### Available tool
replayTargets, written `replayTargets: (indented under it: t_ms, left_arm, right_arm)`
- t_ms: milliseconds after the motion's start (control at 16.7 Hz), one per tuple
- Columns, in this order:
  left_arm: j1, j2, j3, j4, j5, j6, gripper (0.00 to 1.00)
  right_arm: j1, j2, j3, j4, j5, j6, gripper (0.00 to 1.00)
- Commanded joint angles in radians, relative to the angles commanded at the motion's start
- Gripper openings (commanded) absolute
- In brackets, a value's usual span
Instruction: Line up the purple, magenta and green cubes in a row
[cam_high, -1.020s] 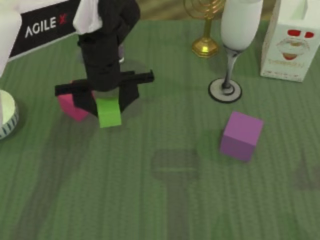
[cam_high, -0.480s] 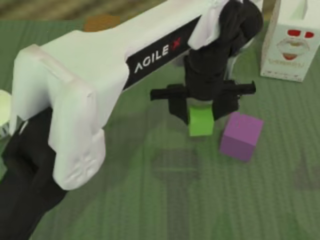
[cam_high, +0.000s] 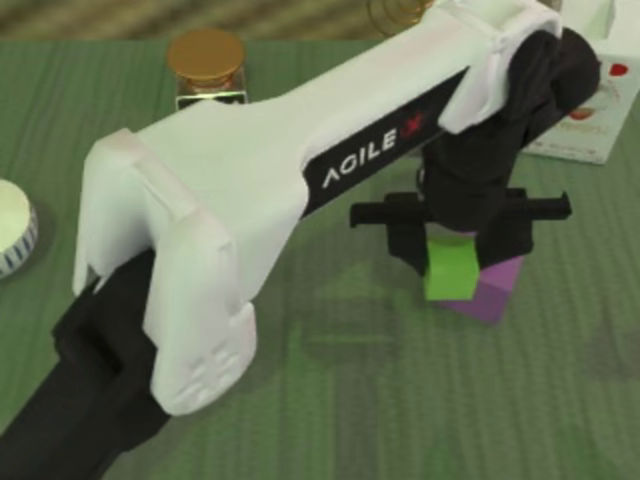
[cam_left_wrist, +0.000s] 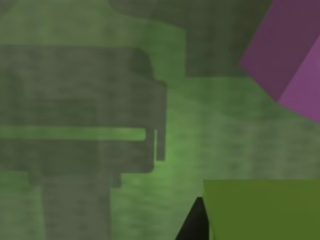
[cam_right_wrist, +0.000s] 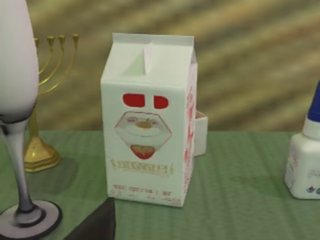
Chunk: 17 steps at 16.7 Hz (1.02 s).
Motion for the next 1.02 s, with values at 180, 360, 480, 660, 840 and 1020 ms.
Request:
replayTargets:
  t_ms: [180,360,480,660,840,1020]
  left_arm:
    - [0.001,-0.007,-0.041,0.040,0.000,0.000,0.00]
    - [0.002,-0.018,-0.165,0.145,0.000,-0.004,0.00]
    - [-0.001,-0.024,-0.259,0.225,0.000,-0.004,0.00]
    - [-0.005,-0.030,-0.335,0.300,-0.001,-0.005,0.00]
    - [-0.006,-0.031,-0.340,0.305,-0.001,-0.005,0.00]
    - [-0.006,-0.031,-0.340,0.305,-0.001,-0.005,0.15]
  right_arm:
    - [0.000,0.000,0.000,0.000,0.000,0.000,1.00]
    - [0.000,0.000,0.000,0.000,0.000,0.000,1.00]
    - [0.000,0.000,0.000,0.000,0.000,0.000,1.00]
    - [0.000,0.000,0.000,0.000,0.000,0.000,1.00]
    - [0.000,0.000,0.000,0.000,0.000,0.000,1.00]
    - [0.000,0.000,0.000,0.000,0.000,0.000,1.00]
